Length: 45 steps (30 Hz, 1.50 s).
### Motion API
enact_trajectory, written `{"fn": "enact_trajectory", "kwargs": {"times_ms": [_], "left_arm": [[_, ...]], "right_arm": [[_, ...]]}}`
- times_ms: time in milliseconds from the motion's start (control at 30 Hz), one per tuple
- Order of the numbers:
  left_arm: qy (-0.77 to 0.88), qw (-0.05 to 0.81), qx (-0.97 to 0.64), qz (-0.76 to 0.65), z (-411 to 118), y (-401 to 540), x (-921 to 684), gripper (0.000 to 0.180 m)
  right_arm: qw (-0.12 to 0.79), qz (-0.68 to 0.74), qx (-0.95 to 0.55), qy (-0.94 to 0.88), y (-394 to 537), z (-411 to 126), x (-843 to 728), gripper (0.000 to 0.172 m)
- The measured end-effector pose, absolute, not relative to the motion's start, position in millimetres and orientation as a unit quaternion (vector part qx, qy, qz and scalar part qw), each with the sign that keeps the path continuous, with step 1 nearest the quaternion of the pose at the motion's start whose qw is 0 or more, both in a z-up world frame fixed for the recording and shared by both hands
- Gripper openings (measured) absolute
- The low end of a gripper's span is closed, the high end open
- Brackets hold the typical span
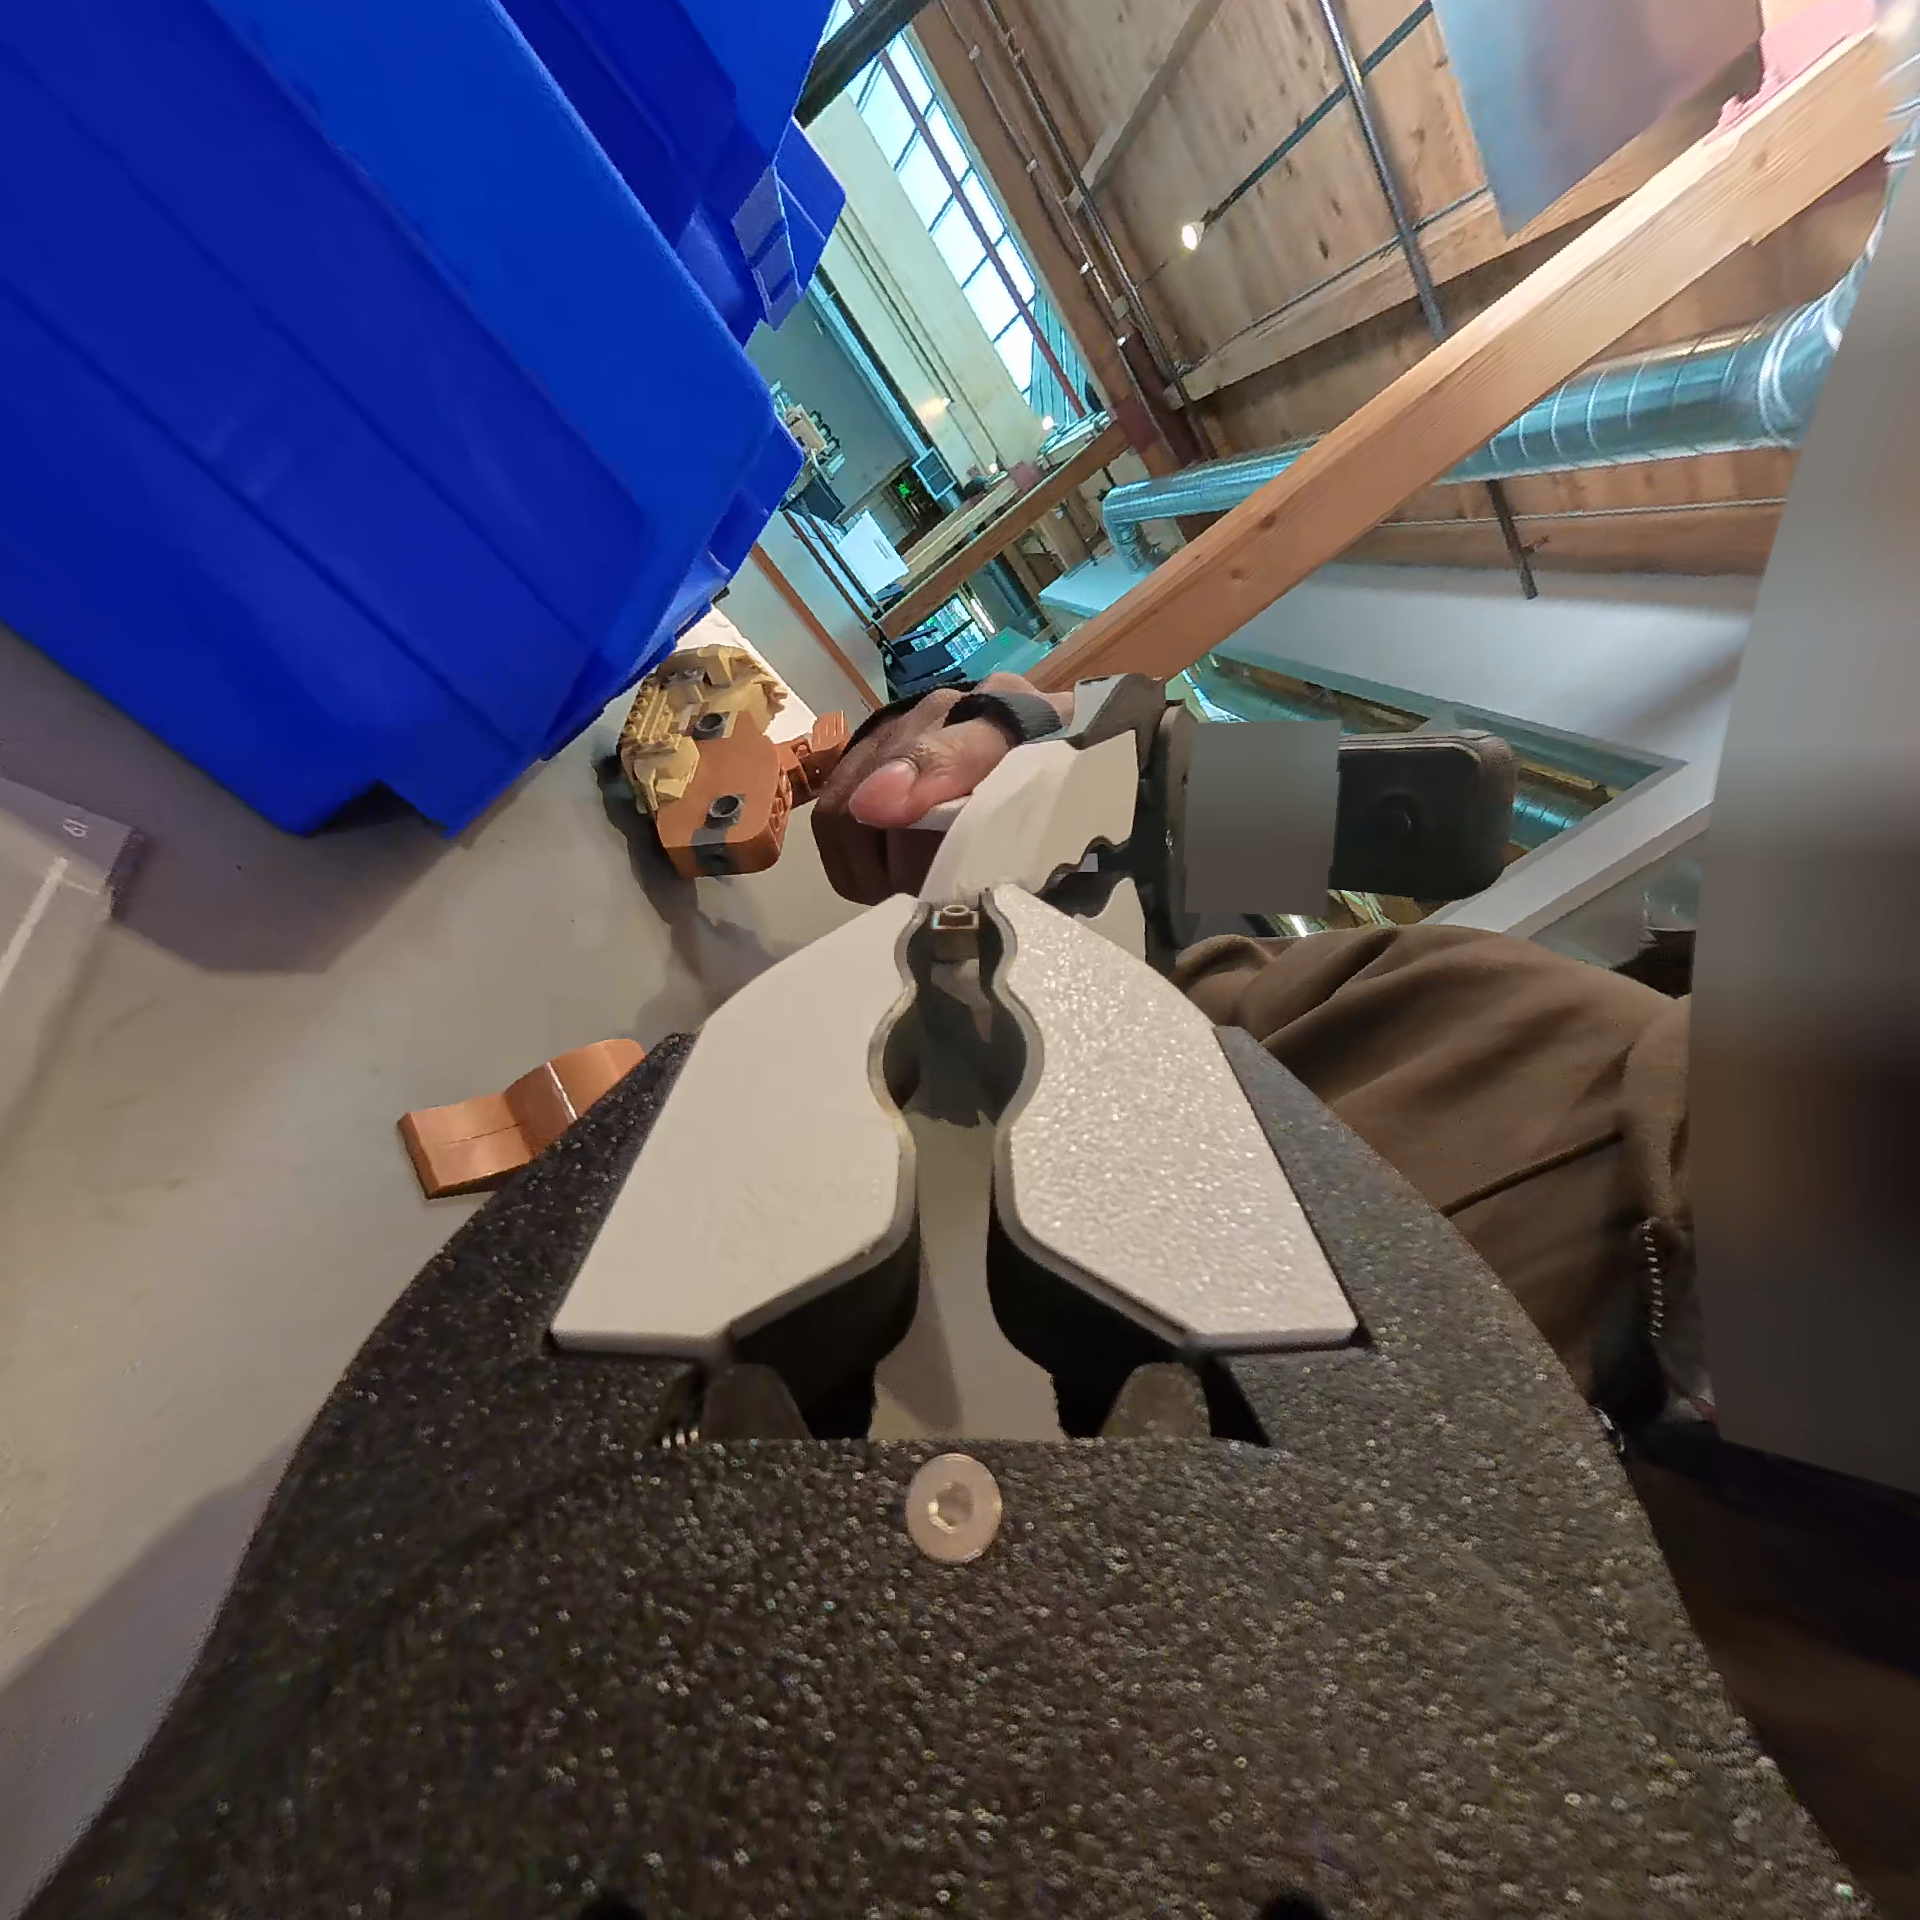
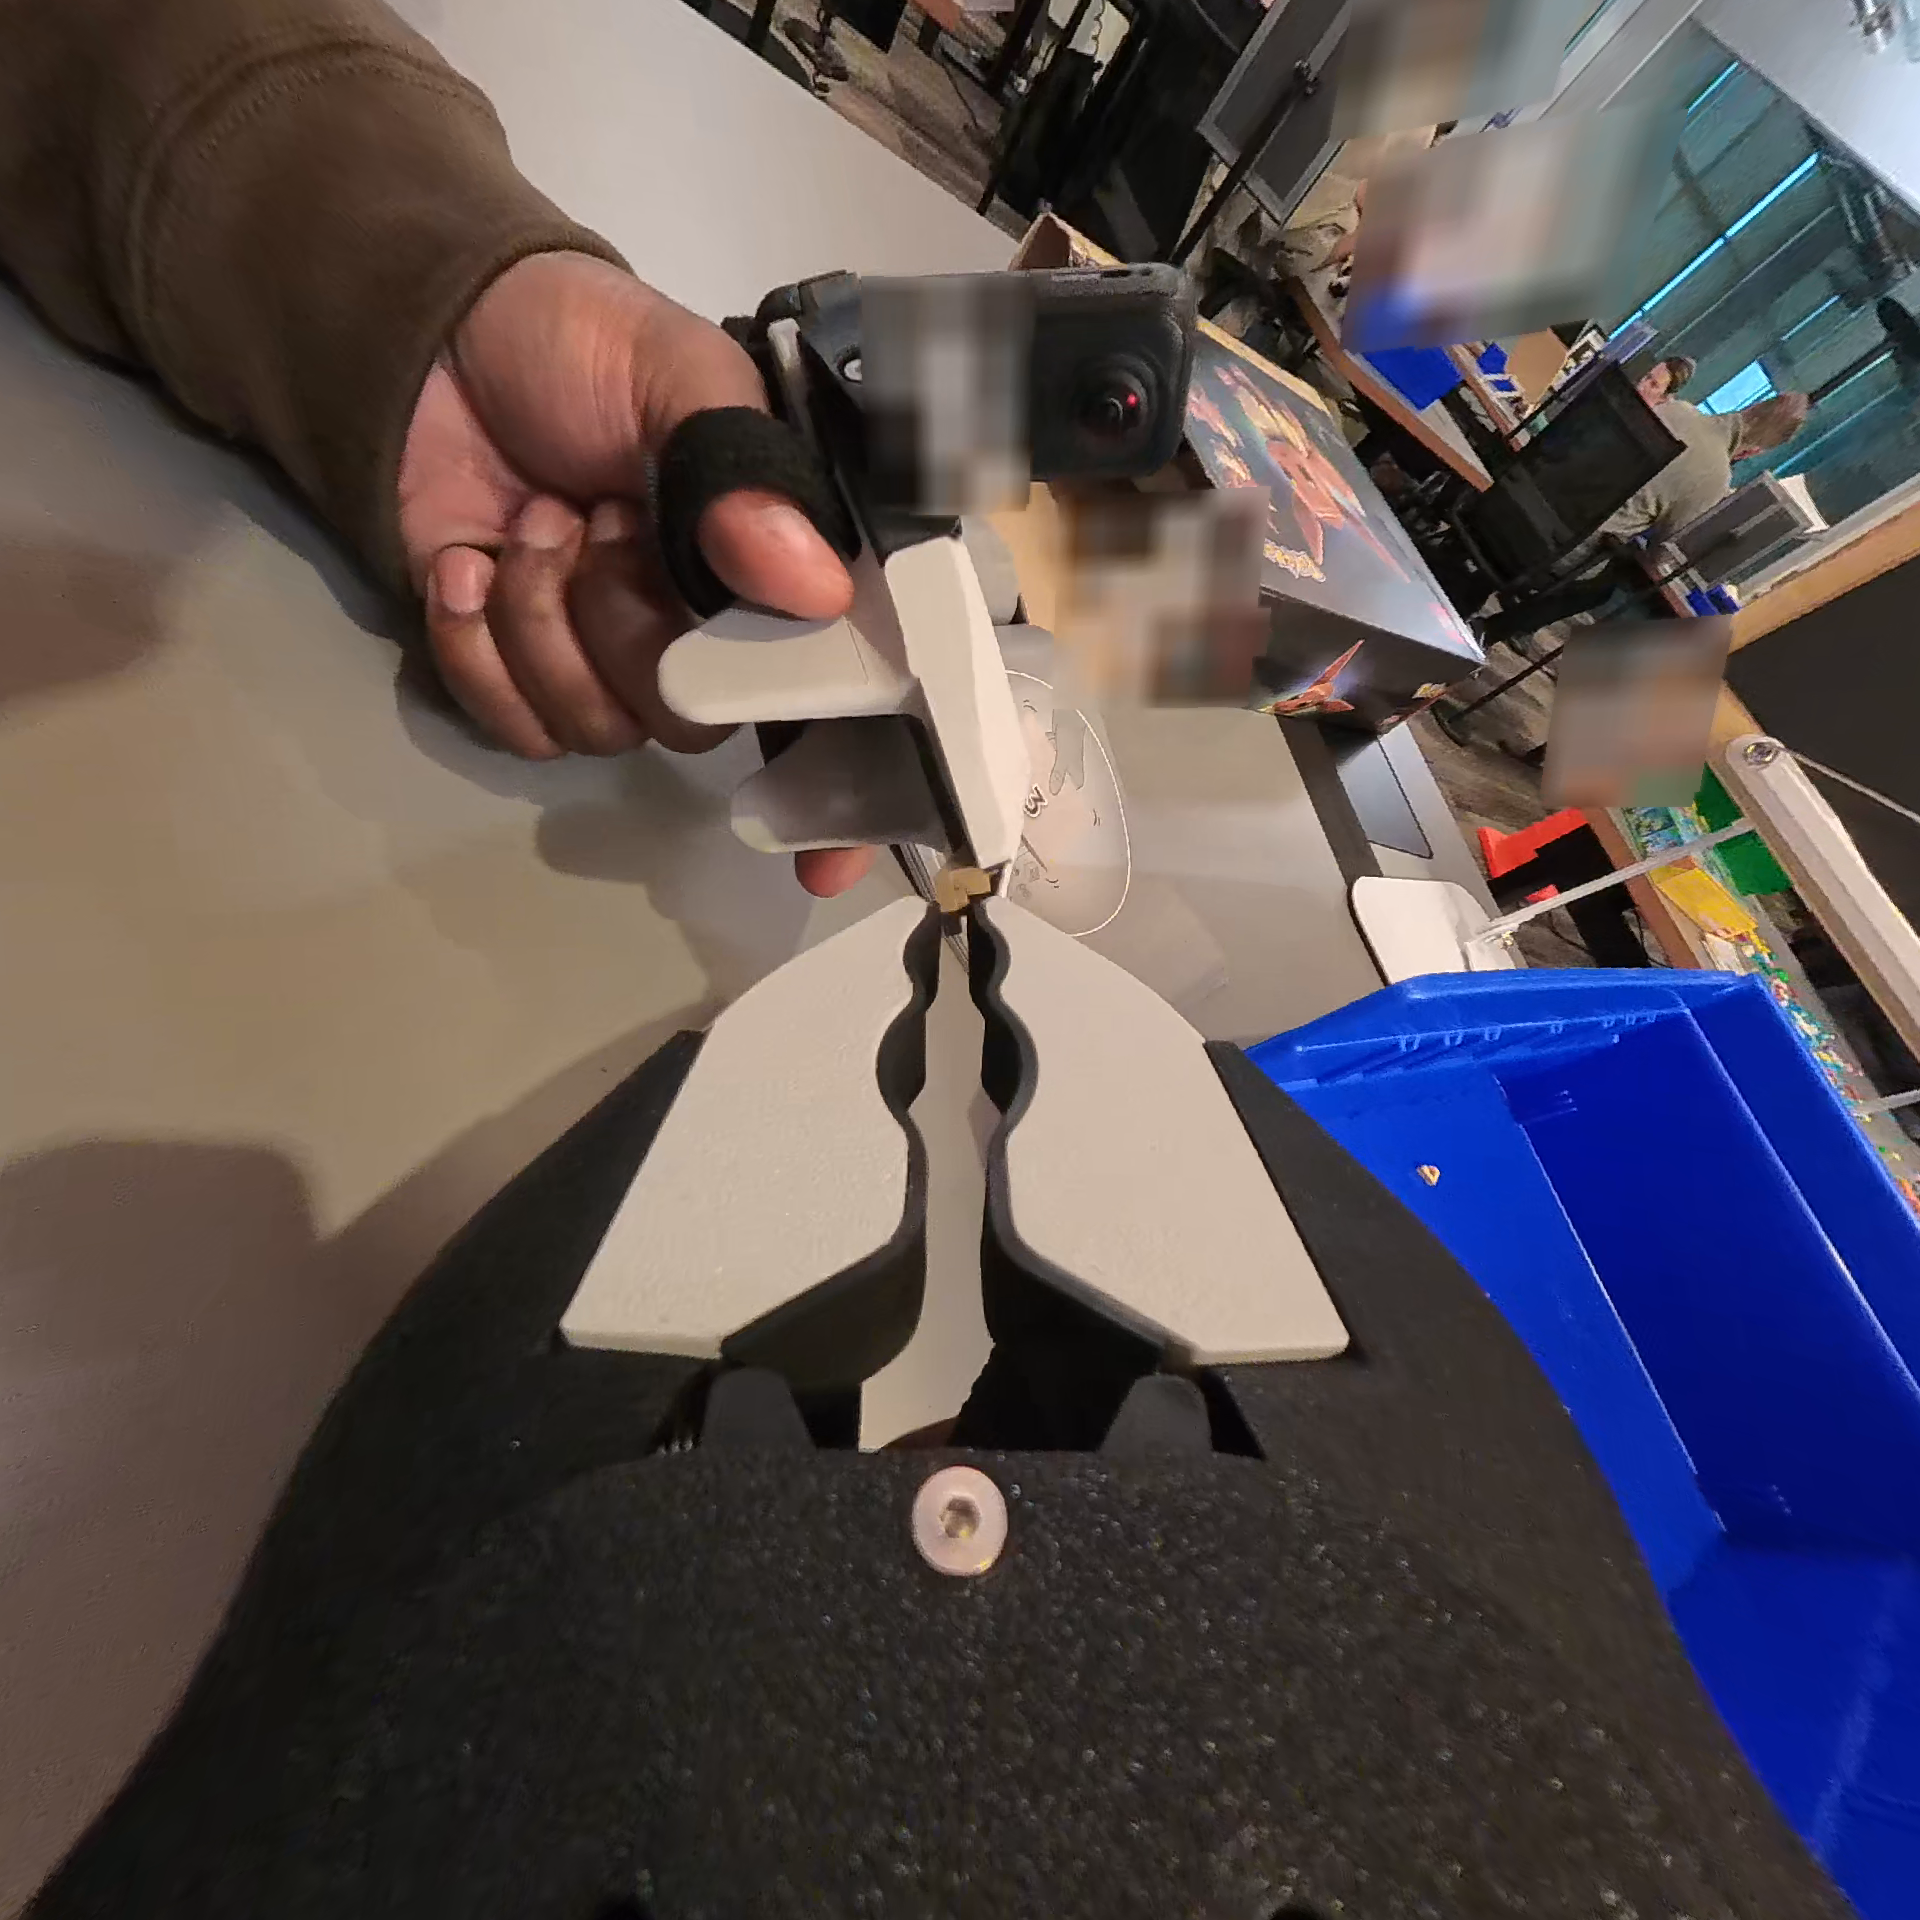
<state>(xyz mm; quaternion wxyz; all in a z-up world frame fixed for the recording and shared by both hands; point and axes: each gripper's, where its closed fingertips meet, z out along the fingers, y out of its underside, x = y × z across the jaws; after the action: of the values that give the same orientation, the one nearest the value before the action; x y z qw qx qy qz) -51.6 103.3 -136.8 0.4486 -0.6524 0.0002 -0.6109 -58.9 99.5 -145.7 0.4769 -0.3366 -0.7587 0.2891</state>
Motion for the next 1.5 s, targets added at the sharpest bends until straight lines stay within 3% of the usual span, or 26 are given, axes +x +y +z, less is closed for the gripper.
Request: {"fn": "enact_trajectory", "kwargs": {"times_ms": [267, 400, 600, 1000, 1200, 1433, 1500], "left_arm": [[-0.043, 0.487, -0.645, -0.588, -129.3, 113.4, -75.5, 0.013], [-0.025, 0.477, -0.658, -0.582, -133.1, 111.6, -69.2, 0.013], [-0.010, 0.470, -0.677, -0.566, -139.9, 112.0, -65.4, 0.012], [0.032, 0.473, -0.764, -0.437, -168.7, 119.2, -79.2, 0.012], [0.053, 0.464, -0.784, -0.409, -178.1, 118.0, -76.3, 0.012], [0.086, 0.447, -0.798, -0.395, -184.6, 113.1, -71.1, 0.013], [0.118, 0.440, -0.805, -0.380, -187.6, 109.5, -68.7, 0.023]], "right_arm": [[0.517, 0.230, -0.426, -0.706, 160.4, -129.8, -57.0, 0.005], [0.528, 0.151, -0.550, -0.629, 234.5, -127.3, -40.6, 0.031], [0.540, 0.155, -0.534, -0.632, 224.9, -112.5, -33.9, 0.031], [0.320, 0.224, -0.537, -0.748, 107.0, -188.6, -41.1, 0.028], [0.286, 0.205, -0.597, -0.721, 116.7, -228.7, -45.6, 0.032], [0.268, 0.252, -0.604, -0.707, 114.5, -232.5, -51.0, 0.017], [0.252, 0.294, -0.601, -0.699, 108.7, -226.4, -52.1, 0.017]]}}
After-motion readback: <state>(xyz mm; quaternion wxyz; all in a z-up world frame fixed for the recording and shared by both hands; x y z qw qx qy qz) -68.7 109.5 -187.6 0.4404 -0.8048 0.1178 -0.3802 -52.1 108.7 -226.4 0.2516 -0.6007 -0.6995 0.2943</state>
